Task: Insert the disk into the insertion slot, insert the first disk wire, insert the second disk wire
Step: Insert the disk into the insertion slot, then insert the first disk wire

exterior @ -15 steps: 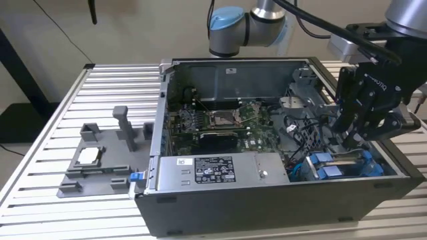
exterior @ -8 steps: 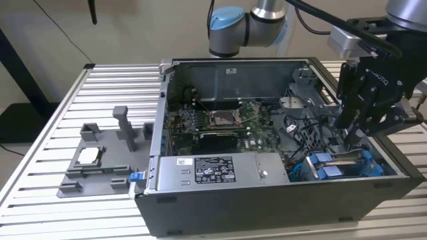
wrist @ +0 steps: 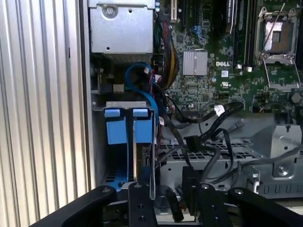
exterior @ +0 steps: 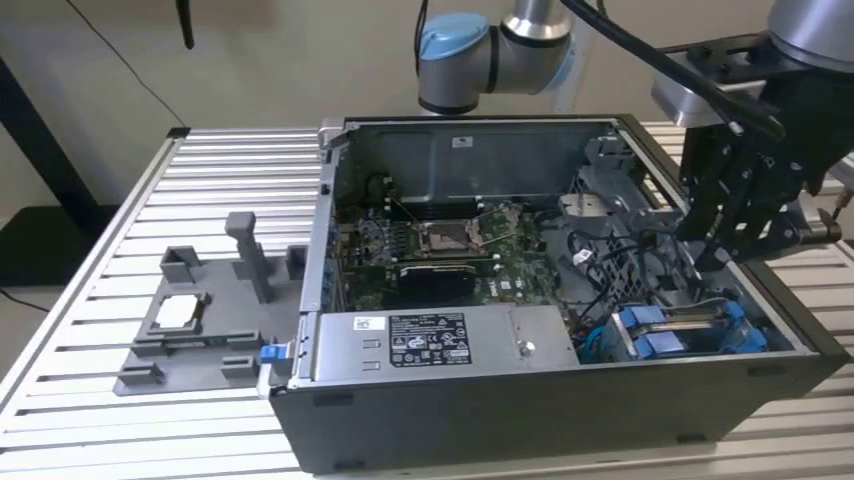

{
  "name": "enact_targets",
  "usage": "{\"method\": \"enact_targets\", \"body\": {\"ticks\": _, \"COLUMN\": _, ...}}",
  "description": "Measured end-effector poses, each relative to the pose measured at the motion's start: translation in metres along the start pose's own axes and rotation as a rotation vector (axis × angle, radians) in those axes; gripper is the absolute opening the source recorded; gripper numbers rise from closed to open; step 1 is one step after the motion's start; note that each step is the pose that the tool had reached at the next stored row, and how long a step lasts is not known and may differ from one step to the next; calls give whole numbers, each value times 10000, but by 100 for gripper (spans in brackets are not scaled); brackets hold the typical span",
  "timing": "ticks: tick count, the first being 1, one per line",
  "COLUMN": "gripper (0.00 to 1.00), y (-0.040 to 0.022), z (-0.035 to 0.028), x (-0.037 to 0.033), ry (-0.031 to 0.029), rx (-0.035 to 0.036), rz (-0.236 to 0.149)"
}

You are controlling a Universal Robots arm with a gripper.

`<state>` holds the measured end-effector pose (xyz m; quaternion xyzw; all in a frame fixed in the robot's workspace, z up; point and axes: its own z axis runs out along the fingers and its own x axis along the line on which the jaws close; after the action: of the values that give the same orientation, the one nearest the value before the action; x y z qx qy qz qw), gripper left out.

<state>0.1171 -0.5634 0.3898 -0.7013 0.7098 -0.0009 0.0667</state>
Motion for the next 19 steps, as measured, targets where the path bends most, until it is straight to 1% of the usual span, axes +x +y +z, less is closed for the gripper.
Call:
{"method": "enact_targets", "body": {"ticks": 1, "gripper": 40, "y": 0, "z": 0, "x": 0, "ry": -54, "rx": 166, "rz": -28}}
{"method": "enact_targets", "body": {"ticks": 2, "gripper": 40, "y": 0, "z": 1, "x": 0, "ry": -94, "rx": 335, "rz": -60}}
{"method": "enact_targets", "body": {"ticks": 3, "gripper": 40, "y": 0, "z": 2, "x": 0, "ry": -120, "rx": 517, "rz": -100}}
{"method": "enact_targets", "body": {"ticks": 4, "gripper": 40, "y": 0, "z": 3, "x": 0, "ry": -129, "rx": 692, "rz": -154}}
{"method": "enact_targets", "body": {"ticks": 5, "gripper": 40, "y": 0, "z": 2, "x": 1, "ry": -137, "rx": 844, "rz": -235}}
{"method": "enact_targets", "body": {"ticks": 6, "gripper": 40, "y": 0, "z": 2, "x": 1, "ry": -151, "rx": 967, "rz": -342}}
{"method": "enact_targets", "body": {"ticks": 7, "gripper": 40, "y": 0, "z": 1, "x": 1, "ry": -164, "rx": 1060, "rz": -451}}
{"method": "enact_targets", "body": {"ticks": 8, "gripper": 40, "y": 0, "z": 1, "x": 0, "ry": -181, "rx": 1103, "rz": -581}}
{"method": "enact_targets", "body": {"ticks": 9, "gripper": 40, "y": 0, "z": 2, "x": 0, "ry": -206, "rx": 1108, "rz": -734}}
{"method": "enact_targets", "body": {"ticks": 11, "gripper": 40, "y": 0, "z": 1, "x": 0, "ry": -241, "rx": 1087, "rz": -1064}}
{"method": "enact_targets", "body": {"ticks": 13, "gripper": 38, "y": 0, "z": 1, "x": 0, "ry": -292, "rx": 1058, "rz": -1432}}
{"method": "enact_targets", "body": {"ticks": 15, "gripper": 25, "y": 0, "z": 0, "x": 0, "ry": -335, "rx": 1037, "rz": -1731}}
{"method": "enact_targets", "body": {"ticks": 16, "gripper": 25, "y": 0, "z": -3, "x": 0, "ry": -351, "rx": 1027, "rz": -1856}}
{"method": "enact_targets", "body": {"ticks": 17, "gripper": 20, "y": 0, "z": -3, "x": -1, "ry": -355, "rx": 1017, "rz": -1942}}
{"method": "enact_targets", "body": {"ticks": 19, "gripper": 19, "y": -3, "z": -1, "x": -1, "ry": -360, "rx": 1016, "rz": -1957}}
